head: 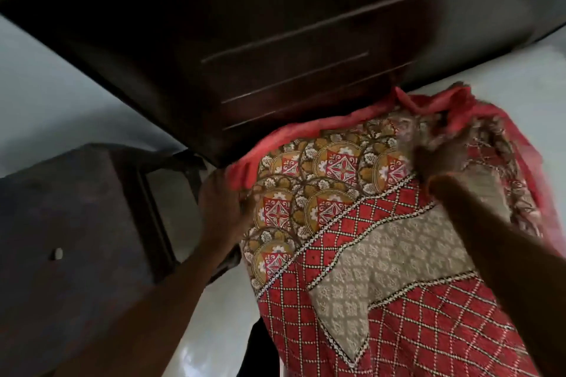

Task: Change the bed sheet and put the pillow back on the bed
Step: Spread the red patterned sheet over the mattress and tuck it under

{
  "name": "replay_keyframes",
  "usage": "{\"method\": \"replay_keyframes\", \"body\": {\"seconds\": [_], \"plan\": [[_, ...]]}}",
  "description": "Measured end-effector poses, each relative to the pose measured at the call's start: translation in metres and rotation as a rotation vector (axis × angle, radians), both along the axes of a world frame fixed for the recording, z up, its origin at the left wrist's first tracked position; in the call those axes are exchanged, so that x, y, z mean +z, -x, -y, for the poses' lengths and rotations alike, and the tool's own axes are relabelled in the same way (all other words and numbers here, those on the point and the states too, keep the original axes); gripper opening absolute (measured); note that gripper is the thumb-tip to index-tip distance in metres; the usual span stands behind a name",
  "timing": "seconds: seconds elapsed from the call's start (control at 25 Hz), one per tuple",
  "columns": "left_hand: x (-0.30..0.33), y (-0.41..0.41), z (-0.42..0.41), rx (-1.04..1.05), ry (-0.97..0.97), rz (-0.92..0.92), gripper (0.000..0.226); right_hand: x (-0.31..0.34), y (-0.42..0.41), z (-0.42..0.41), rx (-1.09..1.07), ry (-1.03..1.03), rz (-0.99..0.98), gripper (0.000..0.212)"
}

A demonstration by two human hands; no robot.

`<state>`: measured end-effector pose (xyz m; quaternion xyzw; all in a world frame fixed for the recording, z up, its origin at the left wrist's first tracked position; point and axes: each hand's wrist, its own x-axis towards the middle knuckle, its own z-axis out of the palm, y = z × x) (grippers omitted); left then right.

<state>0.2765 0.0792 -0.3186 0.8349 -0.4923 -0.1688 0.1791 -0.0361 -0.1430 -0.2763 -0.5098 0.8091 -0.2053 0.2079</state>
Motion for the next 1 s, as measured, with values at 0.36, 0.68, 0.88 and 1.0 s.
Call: {"method": "replay_keyframes", "body": {"seconds": [0.36,0.68,0.88,1.0], "plan": [[-0.029,0.032,-0.041,0.954,-0.373,-1.153,0.033,-0.034,-0.105,-0.119,0.8,-0.187,-0.329,0.069],[-0.037,-0.009,-0.035,0.975,-0.202,-0.477,0.023,-0.03,-0.091,-0.097,0.896,-0.193,-0.384,0.056],[-0.005,0.048,-0.011,0.361,0.056,-0.34,0.035,-0.03,-0.07,-0.104,0.936,-0.19,-0.336,0.056],[0.005,0.087,0.024,-0.304,0.066,-0.019,0.047,-0.032,-0.038,-0.104,0.784,-0.209,-0.39,0.062]]}}
